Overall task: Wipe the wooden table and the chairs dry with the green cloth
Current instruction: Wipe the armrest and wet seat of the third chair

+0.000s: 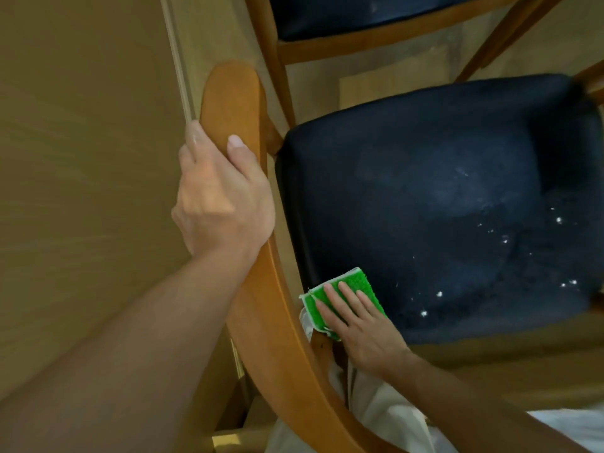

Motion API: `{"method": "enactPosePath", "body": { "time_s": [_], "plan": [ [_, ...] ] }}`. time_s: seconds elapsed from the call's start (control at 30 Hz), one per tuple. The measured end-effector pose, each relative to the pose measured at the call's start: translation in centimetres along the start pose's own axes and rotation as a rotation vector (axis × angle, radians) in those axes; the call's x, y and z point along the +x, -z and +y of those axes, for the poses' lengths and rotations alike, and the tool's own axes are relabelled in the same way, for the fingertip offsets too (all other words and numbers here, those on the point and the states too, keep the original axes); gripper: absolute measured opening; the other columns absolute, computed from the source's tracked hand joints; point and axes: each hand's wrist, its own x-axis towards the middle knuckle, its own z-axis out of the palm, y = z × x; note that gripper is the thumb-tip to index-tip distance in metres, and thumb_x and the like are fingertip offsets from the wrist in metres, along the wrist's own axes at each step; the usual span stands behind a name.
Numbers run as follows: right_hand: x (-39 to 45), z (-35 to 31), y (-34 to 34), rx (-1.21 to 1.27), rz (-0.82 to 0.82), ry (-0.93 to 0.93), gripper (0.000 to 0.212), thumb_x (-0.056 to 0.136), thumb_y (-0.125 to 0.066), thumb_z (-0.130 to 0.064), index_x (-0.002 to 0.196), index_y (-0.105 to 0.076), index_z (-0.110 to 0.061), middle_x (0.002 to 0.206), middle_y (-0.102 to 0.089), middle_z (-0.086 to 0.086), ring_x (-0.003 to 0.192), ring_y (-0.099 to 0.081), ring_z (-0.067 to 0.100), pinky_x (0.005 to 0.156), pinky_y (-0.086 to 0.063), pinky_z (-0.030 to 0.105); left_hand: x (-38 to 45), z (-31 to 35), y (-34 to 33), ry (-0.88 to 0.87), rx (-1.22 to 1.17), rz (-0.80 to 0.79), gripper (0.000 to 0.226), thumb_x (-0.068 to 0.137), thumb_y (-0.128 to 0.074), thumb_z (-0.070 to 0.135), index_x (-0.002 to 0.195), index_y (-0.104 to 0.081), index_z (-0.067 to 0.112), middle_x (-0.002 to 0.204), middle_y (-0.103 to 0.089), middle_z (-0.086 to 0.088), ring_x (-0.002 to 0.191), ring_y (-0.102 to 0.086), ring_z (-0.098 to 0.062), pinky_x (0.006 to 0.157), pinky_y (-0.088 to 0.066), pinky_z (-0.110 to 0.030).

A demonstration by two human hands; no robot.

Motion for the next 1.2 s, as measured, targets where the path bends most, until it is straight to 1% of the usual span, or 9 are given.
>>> {"method": "enactPosePath", "body": {
  "time_s": [0.17, 0.4, 0.53, 0.63, 0.73, 0.83, 1.0, 1.1, 1.2],
  "plan": [
    [2.3, -0.5, 0.7, 0.111, 0.069, -0.099, 0.076, 0.089, -0.053, -0.033, 0.154, -0.014, -0.027, 0.161, 0.0, 0.002, 0.147, 0.003, 0.027, 0.114, 0.002, 0.05, 0.1, -0.2, -0.1, -0.011, 0.013, 0.014, 0.056, 0.096, -0.026, 0.046, 0.14, -0.037, 0.015, 0.129, -0.054, -0.003, 0.113, -0.055, -0.024, 0.081, -0.036, -0.033],
    [0.9, 2.5, 0.3, 0.075, 0.069, 0.001, 0.069, 0.096, -0.039, -0.039, 0.154, -0.003, -0.028, 0.161, 0.001, 0.0, 0.147, 0.002, 0.026, 0.114, 0.003, 0.05, 0.4, -0.6, -0.4, -0.014, -0.005, 0.047, 0.052, 0.094, -0.026, 0.05, 0.13, -0.046, 0.017, 0.114, -0.059, 0.002, 0.1, -0.057, -0.019, 0.074, -0.035, -0.033],
    [-0.3, 11.6, 2.6, 0.063, 0.243, -0.395, 0.062, 0.093, -0.052, -0.024, 0.15, -0.03, -0.013, 0.157, -0.025, 0.011, 0.143, -0.026, 0.033, 0.112, -0.024, 0.052, 0.6, -1.2, -0.8, -0.009, -0.077, 0.066, 0.053, 0.091, -0.027, 0.055, 0.128, -0.046, 0.023, 0.111, -0.054, 0.009, 0.1, -0.054, -0.013, 0.081, -0.04, -0.033],
    [-0.8, 17.1, 4.1, 0.112, 0.27, -0.732, 0.06, 0.098, -0.033, -0.027, 0.152, -0.017, -0.009, 0.161, -0.01, 0.014, 0.146, -0.013, 0.033, 0.114, -0.021, 0.054, 0.6, -1.6, -1.7, 0.018, -0.056, 0.002, 0.062, 0.088, -0.021, 0.063, 0.142, -0.028, 0.034, 0.135, -0.046, 0.008, 0.122, -0.047, -0.016, 0.099, -0.04, -0.045],
    [0.3, 13.7, 3.4, 0.187, 0.331, -0.831, 0.061, 0.098, -0.033, -0.028, 0.154, -0.013, -0.012, 0.161, -0.006, 0.015, 0.146, -0.009, 0.038, 0.114, -0.013, 0.056, -1.1, -0.5, -1.5, -0.21, 0.041, -0.085, 0.057, 0.093, -0.03, 0.049, 0.146, -0.023, 0.031, 0.15, -0.031, -0.003, 0.138, -0.03, -0.02, 0.111, -0.028, -0.049],
    [-0.5, 6.1, 0.4, 0.161, 0.214, -0.544, 0.063, 0.099, -0.028, -0.036, 0.154, -0.003, -0.019, 0.16, 0.005, 0.009, 0.146, 0.006, 0.034, 0.115, -0.003, 0.055, -4.2, 2.4, -1.3, -0.564, 0.153, -0.071, 0.056, 0.091, -0.049, 0.022, 0.144, -0.033, 0.014, 0.152, -0.026, -0.016, 0.142, -0.021, -0.03, 0.114, -0.011, -0.05],
    [-2.6, 7.6, -0.1, 0.102, 0.108, -0.196, 0.062, 0.1, -0.019, -0.042, 0.151, 0.011, -0.024, 0.158, 0.014, -0.001, 0.145, 0.014, 0.022, 0.118, -0.001, 0.045, -8.1, 5.1, -5.6, -0.567, 0.257, -0.532, 0.067, 0.096, -0.045, 0.024, 0.151, -0.01, 0.012, 0.158, -0.009, -0.013, 0.145, -0.006, -0.026, 0.117, -0.012, -0.045],
    [-2.8, 15.1, 2.4, 0.105, 0.158, -0.431, 0.065, 0.101, -0.032, -0.033, 0.153, 0.003, -0.016, 0.161, 0.006, 0.005, 0.148, 0.002, 0.025, 0.119, -0.012, 0.045, -8.3, 3.8, -9.1, -0.499, 0.407, -0.822, 0.076, 0.098, -0.044, 0.034, 0.151, 0.005, 0.012, 0.159, 0.005, -0.013, 0.145, 0.001, -0.026, 0.117, -0.01, -0.045],
    [-3.2, 21.2, 5.4, 0.194, 0.164, -0.747, 0.063, 0.102, -0.031, -0.028, 0.153, 0.0, -0.007, 0.161, 0.008, 0.012, 0.148, 0.002, 0.03, 0.119, -0.01, 0.047, -7.8, 3.2, -11.7, -0.454, 0.618, -0.926, 0.108, 0.085, -0.061, 0.05, 0.147, 0.019, 0.01, 0.157, 0.013, -0.017, 0.145, 0.005, -0.03, 0.115, -0.01, -0.05]
  ]
}}
